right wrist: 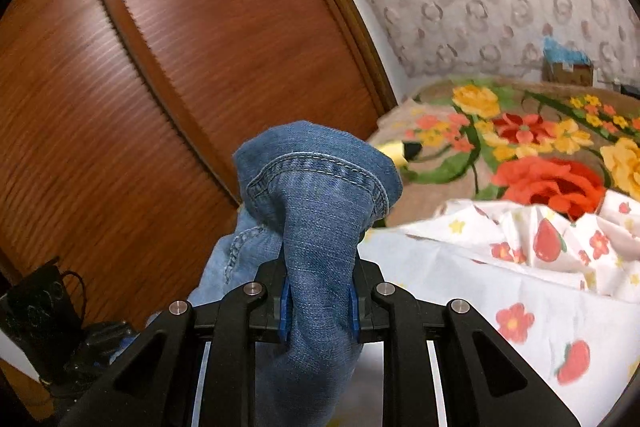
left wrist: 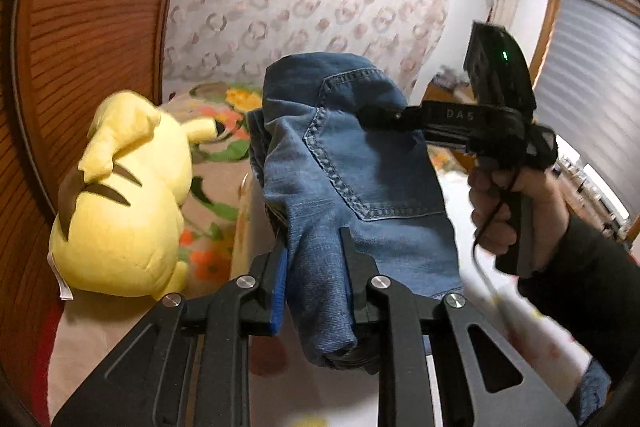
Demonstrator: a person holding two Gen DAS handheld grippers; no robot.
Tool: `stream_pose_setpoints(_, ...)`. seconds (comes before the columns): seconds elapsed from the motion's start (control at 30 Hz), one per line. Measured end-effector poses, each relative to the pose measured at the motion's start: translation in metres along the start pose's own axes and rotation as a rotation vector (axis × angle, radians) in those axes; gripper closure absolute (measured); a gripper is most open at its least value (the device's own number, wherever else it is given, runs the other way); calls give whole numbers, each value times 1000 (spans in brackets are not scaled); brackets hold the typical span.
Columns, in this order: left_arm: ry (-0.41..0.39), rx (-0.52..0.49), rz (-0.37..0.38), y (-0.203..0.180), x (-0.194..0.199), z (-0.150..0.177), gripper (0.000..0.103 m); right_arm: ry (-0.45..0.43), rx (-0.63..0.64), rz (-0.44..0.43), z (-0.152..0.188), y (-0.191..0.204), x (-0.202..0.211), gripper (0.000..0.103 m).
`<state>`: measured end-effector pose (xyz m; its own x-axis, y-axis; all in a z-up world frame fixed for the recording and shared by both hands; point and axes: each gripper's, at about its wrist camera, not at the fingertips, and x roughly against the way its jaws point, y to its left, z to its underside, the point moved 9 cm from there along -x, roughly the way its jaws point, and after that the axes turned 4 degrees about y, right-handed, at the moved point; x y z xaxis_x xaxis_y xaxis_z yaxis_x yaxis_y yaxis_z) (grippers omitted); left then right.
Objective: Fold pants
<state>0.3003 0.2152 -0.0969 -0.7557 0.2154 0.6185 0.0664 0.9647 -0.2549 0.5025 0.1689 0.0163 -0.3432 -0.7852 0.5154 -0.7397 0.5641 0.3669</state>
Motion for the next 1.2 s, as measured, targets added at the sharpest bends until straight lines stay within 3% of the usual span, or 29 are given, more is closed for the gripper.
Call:
stream_pose_setpoints(0.13, 48, 12, -24, 10, -19, 19, 80, 156, -1, 103, 26, -31, -43, 63)
stream_pose_setpoints(0.27, 55, 26, -25, 13, -15, 26, 80, 137, 39, 137, 22, -40, -39, 49)
stream_pose_setpoints(0.43, 58, 30, -41, 12, -11, 28, 78, 121, 136, 243, 22, -27, -27, 49)
stream_pose_setpoints(0.57, 77, 20, -65, 13, -12, 30, 78, 98, 114, 283, 10, -23, -34, 49)
stream_pose_setpoints(0.73, 96, 21, -78, 16, -11, 31, 77, 149, 105, 337, 17, -20, -50, 50)
stream_pose_setpoints(0.9, 94, 35, -69, 16, -5, 34, 77, 132, 68, 329, 10, -13, -43, 50)
stream_pose_setpoints(1.2, 53, -4, -160, 9, 18, 23, 76, 69, 95, 299, 21, 11, 23, 50)
